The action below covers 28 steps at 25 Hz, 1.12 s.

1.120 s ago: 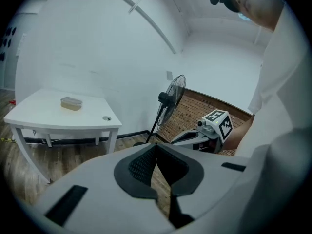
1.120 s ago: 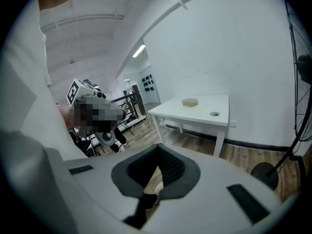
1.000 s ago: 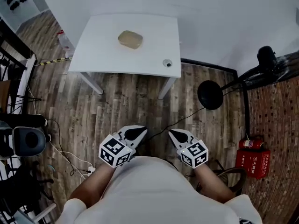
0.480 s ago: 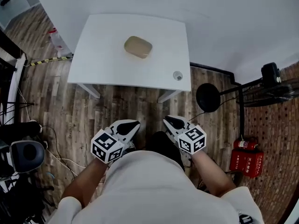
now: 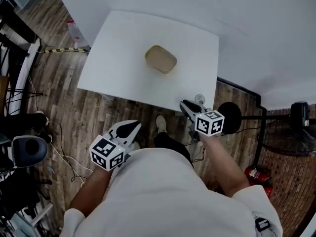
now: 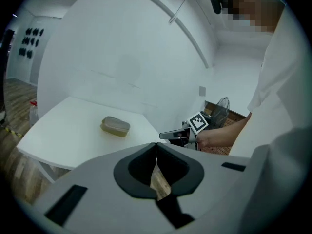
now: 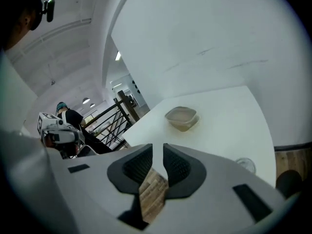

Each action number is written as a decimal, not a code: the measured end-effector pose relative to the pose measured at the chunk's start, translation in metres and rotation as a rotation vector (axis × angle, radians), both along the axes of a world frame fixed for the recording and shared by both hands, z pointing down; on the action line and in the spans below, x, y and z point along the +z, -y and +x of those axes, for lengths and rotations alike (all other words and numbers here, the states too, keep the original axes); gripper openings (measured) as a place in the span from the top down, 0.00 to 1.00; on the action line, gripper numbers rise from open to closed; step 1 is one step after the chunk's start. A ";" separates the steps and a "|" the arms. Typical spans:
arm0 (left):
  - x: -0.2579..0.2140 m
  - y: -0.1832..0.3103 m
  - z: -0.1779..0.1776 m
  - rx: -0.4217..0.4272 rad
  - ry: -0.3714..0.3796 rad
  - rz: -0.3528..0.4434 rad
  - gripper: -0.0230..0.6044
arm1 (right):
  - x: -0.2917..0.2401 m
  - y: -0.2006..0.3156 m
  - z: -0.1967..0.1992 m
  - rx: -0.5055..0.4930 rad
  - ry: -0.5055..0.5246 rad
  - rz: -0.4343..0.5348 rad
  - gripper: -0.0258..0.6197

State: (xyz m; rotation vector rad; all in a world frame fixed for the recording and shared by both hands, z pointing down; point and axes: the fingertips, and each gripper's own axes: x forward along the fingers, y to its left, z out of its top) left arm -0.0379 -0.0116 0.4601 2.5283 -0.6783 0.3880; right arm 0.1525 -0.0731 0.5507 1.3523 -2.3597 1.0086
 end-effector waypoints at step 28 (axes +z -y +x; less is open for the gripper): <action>-0.012 0.147 0.065 -0.258 0.092 0.006 0.93 | 0.091 0.209 0.023 0.007 0.627 -0.411 0.69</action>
